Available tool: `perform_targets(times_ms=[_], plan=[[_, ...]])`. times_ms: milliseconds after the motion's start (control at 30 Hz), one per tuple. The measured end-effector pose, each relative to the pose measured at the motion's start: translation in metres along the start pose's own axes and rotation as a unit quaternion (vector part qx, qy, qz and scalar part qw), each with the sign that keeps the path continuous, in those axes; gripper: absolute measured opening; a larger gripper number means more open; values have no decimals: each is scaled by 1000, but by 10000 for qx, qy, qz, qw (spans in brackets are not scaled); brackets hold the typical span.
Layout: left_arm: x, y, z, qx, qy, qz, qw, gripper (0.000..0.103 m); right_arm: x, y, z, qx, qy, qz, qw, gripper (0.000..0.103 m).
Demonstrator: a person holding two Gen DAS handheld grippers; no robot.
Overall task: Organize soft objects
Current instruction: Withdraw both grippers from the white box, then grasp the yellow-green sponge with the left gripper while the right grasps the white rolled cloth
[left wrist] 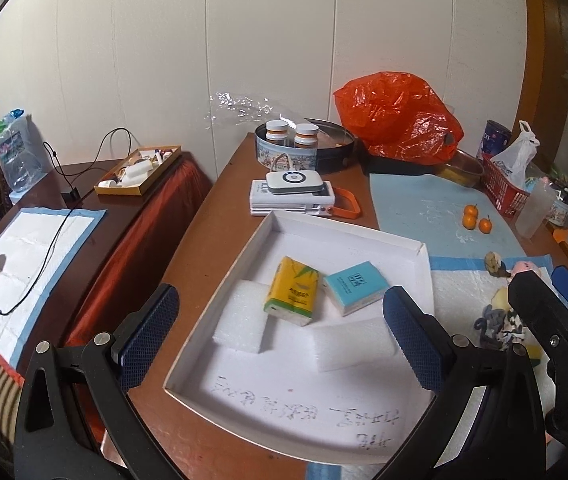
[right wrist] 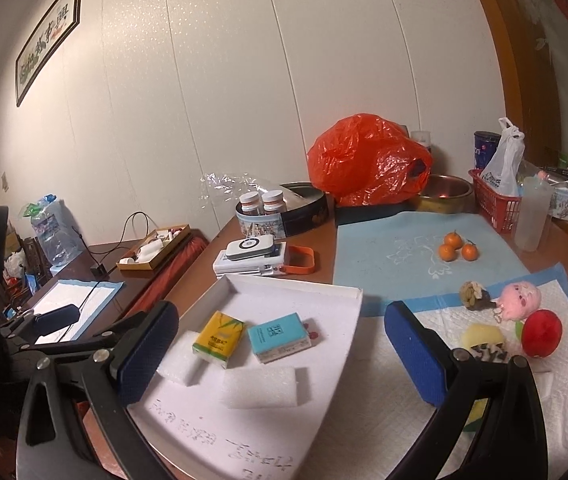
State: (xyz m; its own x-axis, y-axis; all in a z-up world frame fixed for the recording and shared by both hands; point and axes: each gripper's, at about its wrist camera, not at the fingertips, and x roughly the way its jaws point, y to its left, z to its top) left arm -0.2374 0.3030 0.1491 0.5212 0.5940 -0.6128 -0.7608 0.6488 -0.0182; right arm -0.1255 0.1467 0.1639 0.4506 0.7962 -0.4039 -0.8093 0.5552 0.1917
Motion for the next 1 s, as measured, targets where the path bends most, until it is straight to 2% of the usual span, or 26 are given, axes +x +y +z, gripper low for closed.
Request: perform_targets(times_ms=[200,333,567,733,867,1000], plan=[[-3,-30,-1,34,33,-194,9998,103,-12,-26,2,88,-23,-105,9999,103],[6,-60,-4,179,226,-418,9987,103,-17,-53,-2,235,29,-254,9994,103],[24,-120,-16,551,595,-845,9931,103,-29,-128,-15,823,224,-711,9938,103],[41,-165,-35,748,1002,-1270,9840,103,-37,-199,-26,1213,434,-1059,9860,103],[49,-211,-60,977,1333,-1710,9713,103,-40,-249,-38,1430,713,-1184,9800,103],[51,-246,-80,1128,1461,-1820,9658,103,-38,-284,-53,1584,1017,-1235,9743,103]])
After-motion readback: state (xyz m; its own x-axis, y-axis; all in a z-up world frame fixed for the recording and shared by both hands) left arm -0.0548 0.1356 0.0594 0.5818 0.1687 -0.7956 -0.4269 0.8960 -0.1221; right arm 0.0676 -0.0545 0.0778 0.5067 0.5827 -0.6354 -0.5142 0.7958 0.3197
